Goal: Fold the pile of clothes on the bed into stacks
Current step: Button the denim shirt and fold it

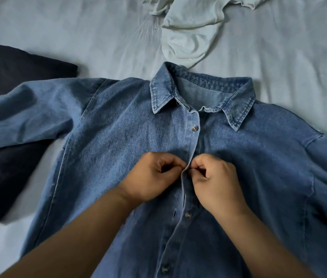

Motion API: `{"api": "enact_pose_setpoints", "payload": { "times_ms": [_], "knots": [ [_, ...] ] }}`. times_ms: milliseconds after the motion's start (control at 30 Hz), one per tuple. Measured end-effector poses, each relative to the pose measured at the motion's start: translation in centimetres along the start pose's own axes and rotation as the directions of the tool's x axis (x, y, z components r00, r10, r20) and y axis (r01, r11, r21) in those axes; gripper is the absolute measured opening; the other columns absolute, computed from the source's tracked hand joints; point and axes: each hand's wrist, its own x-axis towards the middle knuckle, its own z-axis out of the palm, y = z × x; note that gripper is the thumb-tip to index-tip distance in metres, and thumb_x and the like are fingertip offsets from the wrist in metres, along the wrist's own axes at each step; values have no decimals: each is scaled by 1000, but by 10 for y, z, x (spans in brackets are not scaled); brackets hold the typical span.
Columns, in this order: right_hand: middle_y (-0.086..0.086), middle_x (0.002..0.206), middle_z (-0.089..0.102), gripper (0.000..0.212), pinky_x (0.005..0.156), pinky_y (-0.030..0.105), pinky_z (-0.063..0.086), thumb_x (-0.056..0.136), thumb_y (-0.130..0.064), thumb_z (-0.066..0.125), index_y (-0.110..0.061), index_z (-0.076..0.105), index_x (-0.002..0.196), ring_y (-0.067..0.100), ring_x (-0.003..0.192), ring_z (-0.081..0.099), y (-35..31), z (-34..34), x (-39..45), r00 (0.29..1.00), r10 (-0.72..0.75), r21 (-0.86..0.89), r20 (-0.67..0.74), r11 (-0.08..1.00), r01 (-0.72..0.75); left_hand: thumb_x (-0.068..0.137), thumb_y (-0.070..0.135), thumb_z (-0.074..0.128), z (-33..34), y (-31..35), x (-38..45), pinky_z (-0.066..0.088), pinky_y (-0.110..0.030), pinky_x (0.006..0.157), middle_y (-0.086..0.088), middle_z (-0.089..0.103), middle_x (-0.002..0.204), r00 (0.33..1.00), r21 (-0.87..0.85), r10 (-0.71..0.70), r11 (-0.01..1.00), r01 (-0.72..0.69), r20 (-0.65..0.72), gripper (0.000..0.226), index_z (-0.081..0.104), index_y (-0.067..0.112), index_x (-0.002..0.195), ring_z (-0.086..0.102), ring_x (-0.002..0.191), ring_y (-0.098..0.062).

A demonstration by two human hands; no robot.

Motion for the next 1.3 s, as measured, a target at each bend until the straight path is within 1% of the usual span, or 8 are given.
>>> {"api": "enact_pose_setpoints", "payload": {
  "times_ms": [167, 300, 467, 600, 867, 1000, 1167, 1300],
  "knots": [
    [-5, 72, 65, 11, 63, 30, 50, 81, -3, 66, -13, 66, 77, 12, 64, 60, 1, -1, 3, 999, 34, 11, 31, 999, -34, 77, 20, 65, -13, -4, 21, 39, -6, 71, 4, 60, 79, 945, 316, 299, 891, -325, 129, 10, 73, 15, 78, 53, 73, 0],
    [-7, 72, 64, 20, 55, 15, 45, 82, -2, 64, -20, 64, 73, 5, 60, 58, 1, -3, 7, 994, 78, 76, 73, 994, -83, 82, 26, 61, -18, -6, 30, 41, -13, 70, 1, 63, 76, 879, 371, 417, 797, -475, 230, 18, 71, 12, 76, 52, 74, -4],
    [-10, 74, 64, 33, 56, 5, 41, 84, -2, 62, -31, 56, 68, -2, 61, 57, 0, -3, 13, 985, 127, 141, 120, 980, -143, 82, 24, 64, -11, -19, 24, 48, -21, 71, 1, 64, 79, 881, 367, 462, 805, -465, 103, 15, 70, 11, 79, 56, 76, -7],
    [-5, 85, 62, 25, 57, 3, 41, 85, -5, 62, -27, 50, 85, 1, 71, 57, 2, -3, 16, 973, 172, 168, 155, 966, -198, 83, 22, 66, -8, -24, 22, 49, -22, 72, 0, 65, 80, 858, 363, 510, 788, -497, 67, 13, 71, 10, 80, 57, 76, -8],
    [-3, 78, 54, 30, 53, 11, 40, 85, -3, 55, -26, 40, 97, 2, 61, 48, -5, -9, 23, 970, 43, 4, 240, 999, -46, 86, 20, 65, -6, -32, 22, 50, -22, 71, -4, 67, 83, 795, 401, 604, 714, -573, 61, 16, 73, 6, 84, 61, 76, -15],
    [-6, 68, 49, 34, 50, 16, 38, 78, -13, 59, -26, 38, 103, 3, 54, 46, -10, -11, 20, 962, 15, 52, 272, 998, -31, 89, 20, 59, -6, -34, 23, 48, -22, 73, -8, 66, 88, 774, 402, 623, 683, -610, 115, 21, 73, 5, 92, 60, 79, -17],
    [-8, 70, 47, 46, 60, 25, 43, 78, -18, 61, -26, 35, 115, 8, 62, 48, -10, -8, 17, 957, -9, -15, 291, 1000, 14, 91, 20, 55, -8, -32, 27, 48, -23, 74, -9, 66, 89, 779, 347, 601, 703, -621, 178, 24, 74, 6, 94, 59, 83, -18],
    [-9, 71, 44, 46, 63, 24, 40, 80, -14, 57, -22, 33, 120, 13, 69, 48, -8, -7, 18, 961, -77, -81, 266, 991, 102, 96, 21, 46, -13, -27, 36, 48, -31, 72, -11, 66, 89, 711, 342, 648, 625, -702, 273, 32, 73, 3, 93, 60, 76, -27]
  ]
}}
